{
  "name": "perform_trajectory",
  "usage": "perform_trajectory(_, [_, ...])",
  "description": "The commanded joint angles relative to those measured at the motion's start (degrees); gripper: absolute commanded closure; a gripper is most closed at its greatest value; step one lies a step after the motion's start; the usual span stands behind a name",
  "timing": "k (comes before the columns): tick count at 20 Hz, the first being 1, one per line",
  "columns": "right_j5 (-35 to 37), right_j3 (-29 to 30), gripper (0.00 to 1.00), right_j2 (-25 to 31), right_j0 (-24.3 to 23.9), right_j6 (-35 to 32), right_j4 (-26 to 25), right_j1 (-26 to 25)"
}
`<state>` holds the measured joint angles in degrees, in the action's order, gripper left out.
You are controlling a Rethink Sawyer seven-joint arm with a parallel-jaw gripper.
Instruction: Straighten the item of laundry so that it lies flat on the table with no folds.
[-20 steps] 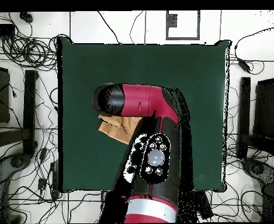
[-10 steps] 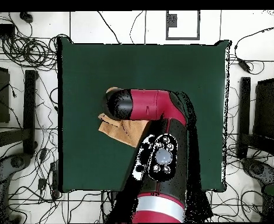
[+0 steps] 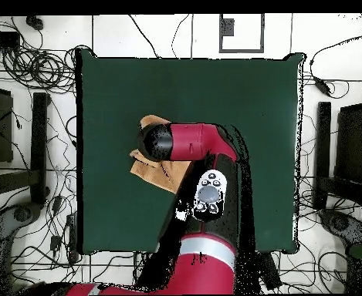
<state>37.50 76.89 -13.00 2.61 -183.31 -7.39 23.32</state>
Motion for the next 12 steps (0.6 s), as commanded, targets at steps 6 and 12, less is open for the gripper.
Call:
perform_trajectory(6, [-5.6,0.5,0.00,8.1,-0.5,6.3,-2.3,-11.0])
perform_trajectory(12, [-4.7,0.4,0.00,7.7,-1.3,6.9,-2.7,-12.7])
